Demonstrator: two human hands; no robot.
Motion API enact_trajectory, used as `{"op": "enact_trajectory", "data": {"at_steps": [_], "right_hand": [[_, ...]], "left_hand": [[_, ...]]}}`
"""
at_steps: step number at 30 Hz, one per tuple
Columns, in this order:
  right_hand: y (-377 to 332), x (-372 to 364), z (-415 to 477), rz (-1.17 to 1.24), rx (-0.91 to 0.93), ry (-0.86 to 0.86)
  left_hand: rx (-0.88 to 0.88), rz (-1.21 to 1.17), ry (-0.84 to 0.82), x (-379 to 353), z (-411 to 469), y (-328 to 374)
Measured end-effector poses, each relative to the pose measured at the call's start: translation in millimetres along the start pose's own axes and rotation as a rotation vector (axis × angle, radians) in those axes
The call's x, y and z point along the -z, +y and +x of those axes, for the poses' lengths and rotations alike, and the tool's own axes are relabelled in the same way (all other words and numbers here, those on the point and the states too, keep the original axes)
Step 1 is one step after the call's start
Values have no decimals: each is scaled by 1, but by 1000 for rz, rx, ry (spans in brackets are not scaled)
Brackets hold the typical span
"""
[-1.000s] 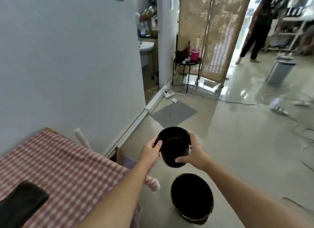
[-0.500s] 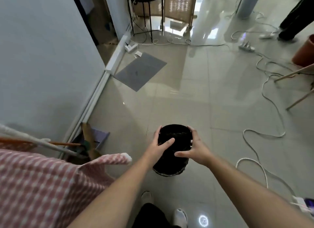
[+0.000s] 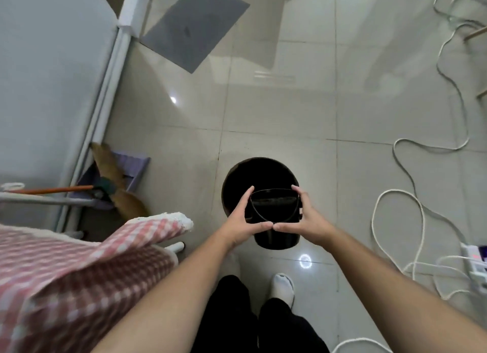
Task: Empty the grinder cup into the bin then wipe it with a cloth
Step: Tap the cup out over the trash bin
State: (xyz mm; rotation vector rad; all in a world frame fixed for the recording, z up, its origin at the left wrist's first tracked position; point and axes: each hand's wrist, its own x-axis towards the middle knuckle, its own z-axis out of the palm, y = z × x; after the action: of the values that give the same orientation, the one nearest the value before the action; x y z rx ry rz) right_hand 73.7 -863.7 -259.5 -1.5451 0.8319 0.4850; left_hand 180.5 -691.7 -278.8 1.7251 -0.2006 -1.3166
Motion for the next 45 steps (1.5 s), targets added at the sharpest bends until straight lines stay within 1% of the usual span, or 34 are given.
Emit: {"op": "enact_trajectory", "data": {"at_steps": [5,10,13,18,22,26,30,33,37,39,42,45], "right_hand": [[16,-9,29,120,-52,-11],[17,-8,57,77,-140,9],[15,-7,79,88,-184,21],[18,-11,108,60,-167,72],[15,-16,113,34,-159,109],[12,-19,113,82,-285,84],[6,-19,117,117,-331,103],[4,-20,120,144,-359,120],[2,-20,126,181,-296,189],[4,-18,128,204,-297,197],[4,-18,129,170,-318,179],[6,-18,129,179,-284,216]], "left_hand": [[39,-61,6,-2,28,-23],[93,-119,27,-7,59,-33],[136,-125,70,-6,77,-36],[197,-189,128,-7,98,-36],[231,-129,154,-9,104,-31],[276,-113,147,-7,108,-29],[343,-171,129,-4,111,-20],[402,-265,122,-1,114,-12],[425,-365,136,-5,114,-5],[426,-390,163,-10,113,-5],[407,-390,207,-14,112,-7],[384,-358,237,-16,116,-8]]}}
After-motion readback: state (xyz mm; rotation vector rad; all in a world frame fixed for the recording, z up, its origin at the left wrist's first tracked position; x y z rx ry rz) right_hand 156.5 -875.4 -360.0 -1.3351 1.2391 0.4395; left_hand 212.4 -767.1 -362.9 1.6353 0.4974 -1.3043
